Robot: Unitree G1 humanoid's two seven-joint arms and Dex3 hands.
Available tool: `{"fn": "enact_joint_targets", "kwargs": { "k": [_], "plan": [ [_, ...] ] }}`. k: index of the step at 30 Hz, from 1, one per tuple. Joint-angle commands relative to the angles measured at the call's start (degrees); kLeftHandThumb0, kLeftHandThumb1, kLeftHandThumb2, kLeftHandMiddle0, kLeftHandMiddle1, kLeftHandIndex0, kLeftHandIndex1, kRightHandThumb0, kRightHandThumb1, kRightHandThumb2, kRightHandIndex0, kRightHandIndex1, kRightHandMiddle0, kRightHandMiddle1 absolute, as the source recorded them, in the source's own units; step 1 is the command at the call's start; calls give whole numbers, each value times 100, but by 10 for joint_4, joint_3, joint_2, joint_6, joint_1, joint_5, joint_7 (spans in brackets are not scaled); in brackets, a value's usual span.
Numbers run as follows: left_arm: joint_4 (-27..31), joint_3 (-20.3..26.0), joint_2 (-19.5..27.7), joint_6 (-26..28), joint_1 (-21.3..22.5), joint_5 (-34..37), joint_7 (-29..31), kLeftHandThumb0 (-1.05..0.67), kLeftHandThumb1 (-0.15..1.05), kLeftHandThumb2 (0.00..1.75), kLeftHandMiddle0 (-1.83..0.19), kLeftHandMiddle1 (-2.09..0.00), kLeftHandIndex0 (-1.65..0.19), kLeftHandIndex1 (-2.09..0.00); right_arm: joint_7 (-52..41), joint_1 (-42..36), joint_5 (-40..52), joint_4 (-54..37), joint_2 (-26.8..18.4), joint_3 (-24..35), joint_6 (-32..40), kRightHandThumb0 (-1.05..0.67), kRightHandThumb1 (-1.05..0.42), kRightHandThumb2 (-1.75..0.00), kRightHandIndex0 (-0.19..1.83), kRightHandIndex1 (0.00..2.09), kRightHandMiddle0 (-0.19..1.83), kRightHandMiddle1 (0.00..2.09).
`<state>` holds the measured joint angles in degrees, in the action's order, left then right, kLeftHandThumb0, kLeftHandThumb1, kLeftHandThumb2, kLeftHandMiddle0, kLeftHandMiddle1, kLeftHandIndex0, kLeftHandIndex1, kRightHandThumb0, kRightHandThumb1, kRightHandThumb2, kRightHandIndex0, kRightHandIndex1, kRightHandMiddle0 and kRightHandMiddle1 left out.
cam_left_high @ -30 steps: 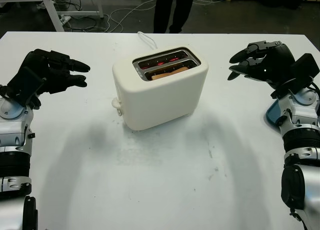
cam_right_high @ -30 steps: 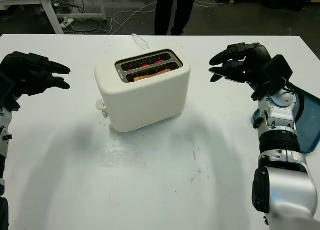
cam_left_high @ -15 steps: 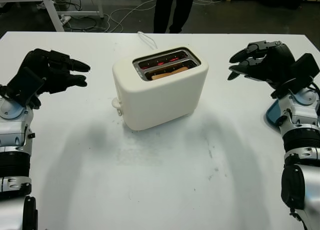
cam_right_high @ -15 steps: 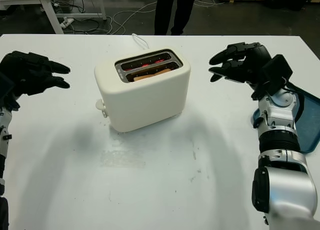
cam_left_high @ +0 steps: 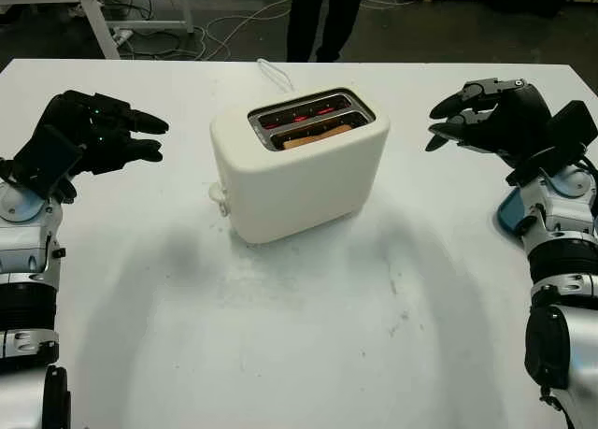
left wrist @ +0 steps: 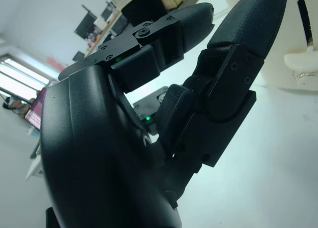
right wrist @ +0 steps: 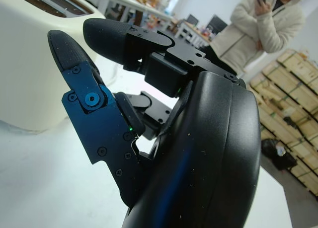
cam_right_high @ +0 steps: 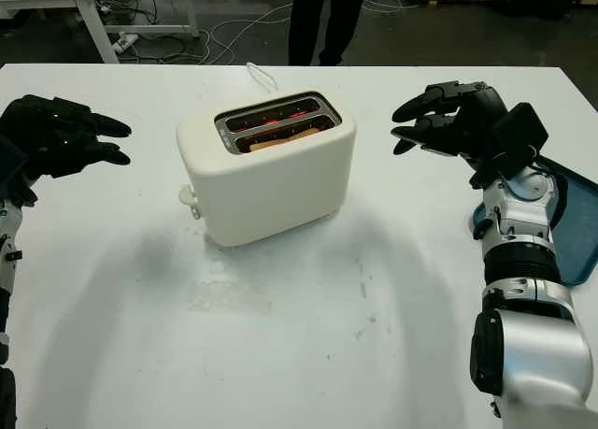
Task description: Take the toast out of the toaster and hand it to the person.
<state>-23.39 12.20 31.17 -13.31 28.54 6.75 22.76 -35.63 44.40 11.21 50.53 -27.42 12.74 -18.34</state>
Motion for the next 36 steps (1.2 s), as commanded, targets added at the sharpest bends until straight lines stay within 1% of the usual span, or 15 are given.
{"fn": "enact_joint_targets", "kwargs": {
  "k": [1, 4, 8, 13, 19, 27, 31, 36],
  "plan": [
    [-2, 0, -4, -4, 0, 1, -2, -105, 75, 0, -148, -15, -142, -1, 3, 8, 4, 1, 4, 3, -7, -57, -63, 0, 129, 76, 126, 43],
    [-4, 0, -4, -6, 1, -1, -2, -105, 76, 0, -148, -15, -142, -1, -4, 9, 10, 2, 4, 5, -2, -55, -63, 0, 129, 77, 126, 43],
    [5, -1, -2, 9, -1, -3, -7, -105, 76, 1, -148, -15, -142, -1, -4, 9, 9, 3, 3, 4, -2, -54, -63, 0, 129, 77, 126, 43],
    [-1, 1, -5, -2, 0, 0, -5, -105, 76, 0, -148, -15, -142, -1, -10, 11, 14, 5, 3, 4, 3, -54, -63, 0, 128, 77, 126, 43],
    [-5, 1, -6, -10, 0, -1, -4, -105, 76, 0, -148, -15, -142, 0, 7, 6, 3, -4, 1, -2, -2, -57, -63, 0, 128, 78, 126, 44],
    [0, 0, -5, 4, 0, -1, -5, -105, 76, 0, -148, -15, -142, -1, 4, 7, 7, -2, 3, -1, -7, -57, -63, 0, 128, 79, 126, 45],
    [-7, 1, -6, -7, 1, 1, -2, -105, 76, 0, -148, -15, -141, 0, 0, 8, 10, -3, 3, 0, 1, -56, -63, 0, 128, 79, 126, 45],
    [1, -1, -6, 3, 0, -2, -7, -105, 75, 0, -148, -15, -142, 0, 1, 8, 8, -2, 3, -1, -1, -56, -63, 0, 128, 79, 126, 46]
  ]
}}
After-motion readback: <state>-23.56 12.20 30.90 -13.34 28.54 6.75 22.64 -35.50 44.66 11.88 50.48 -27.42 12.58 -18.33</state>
